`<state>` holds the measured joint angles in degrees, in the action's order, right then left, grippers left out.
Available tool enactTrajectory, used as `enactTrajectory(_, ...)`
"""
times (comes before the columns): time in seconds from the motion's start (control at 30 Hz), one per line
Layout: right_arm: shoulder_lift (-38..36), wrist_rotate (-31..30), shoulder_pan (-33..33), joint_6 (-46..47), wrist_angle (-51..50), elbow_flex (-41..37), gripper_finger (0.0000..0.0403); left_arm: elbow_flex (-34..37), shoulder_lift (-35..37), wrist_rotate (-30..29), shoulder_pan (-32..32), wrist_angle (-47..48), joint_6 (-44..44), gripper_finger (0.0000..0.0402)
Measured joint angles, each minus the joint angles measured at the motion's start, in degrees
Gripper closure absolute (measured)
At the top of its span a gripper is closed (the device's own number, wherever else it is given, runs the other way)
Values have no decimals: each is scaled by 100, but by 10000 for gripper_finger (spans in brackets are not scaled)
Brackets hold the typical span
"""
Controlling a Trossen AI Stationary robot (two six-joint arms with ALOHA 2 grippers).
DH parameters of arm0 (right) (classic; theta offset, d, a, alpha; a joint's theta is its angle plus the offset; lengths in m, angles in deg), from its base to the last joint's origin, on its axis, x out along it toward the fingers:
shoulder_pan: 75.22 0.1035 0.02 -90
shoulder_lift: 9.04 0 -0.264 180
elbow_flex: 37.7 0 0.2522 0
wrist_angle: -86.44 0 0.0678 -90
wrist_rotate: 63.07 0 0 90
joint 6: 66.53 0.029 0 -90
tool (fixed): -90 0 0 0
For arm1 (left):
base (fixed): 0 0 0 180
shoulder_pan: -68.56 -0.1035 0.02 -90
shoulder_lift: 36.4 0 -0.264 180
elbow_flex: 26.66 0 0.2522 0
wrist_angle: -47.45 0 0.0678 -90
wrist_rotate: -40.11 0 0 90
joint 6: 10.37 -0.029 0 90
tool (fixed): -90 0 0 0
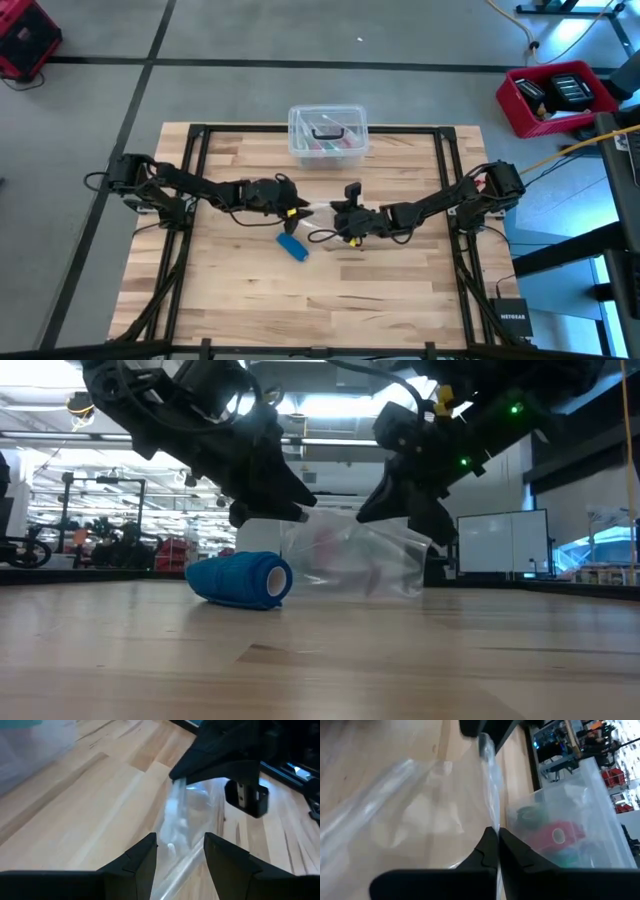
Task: Roll bandage
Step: Open the transparent zip bag
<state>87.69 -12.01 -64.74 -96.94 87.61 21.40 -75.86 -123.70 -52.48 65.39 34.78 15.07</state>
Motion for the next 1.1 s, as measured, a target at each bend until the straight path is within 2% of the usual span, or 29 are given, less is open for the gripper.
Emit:
enactTrajectory(0.2,-4,-2,0,0,178,7,399,0,0,5,-2,-47,65,248)
enactTrajectory(0.3,-4,35,0,0,176,7,398,2,-2,4,0,-190,-60,263)
enactTrajectory(0.5,-8,109,2,2,178,7,395,2,-2,-9,-2,-590,-314,317)
enactTrajectory(0.67,-9,319,3,156,209,7,394,2,-2,2,12,-535,-622,383)
enactTrajectory(0.77,-9,509,-2,354,262,7,389,2,-2,8,21,-547,-740,395)
enactTrajectory(0.87,-9,548,-3,735,234,52,361,2,-2,5,20,-547,-831,398)
enactTrajectory(0.97,-12,597,4,1039,54,218,312,2,-2,-16,17,-549,-909,399)
enactTrajectory(1.1,-206,843,7,1221,-934,561,246,2,-2,-16,18,-479,-1043,400)
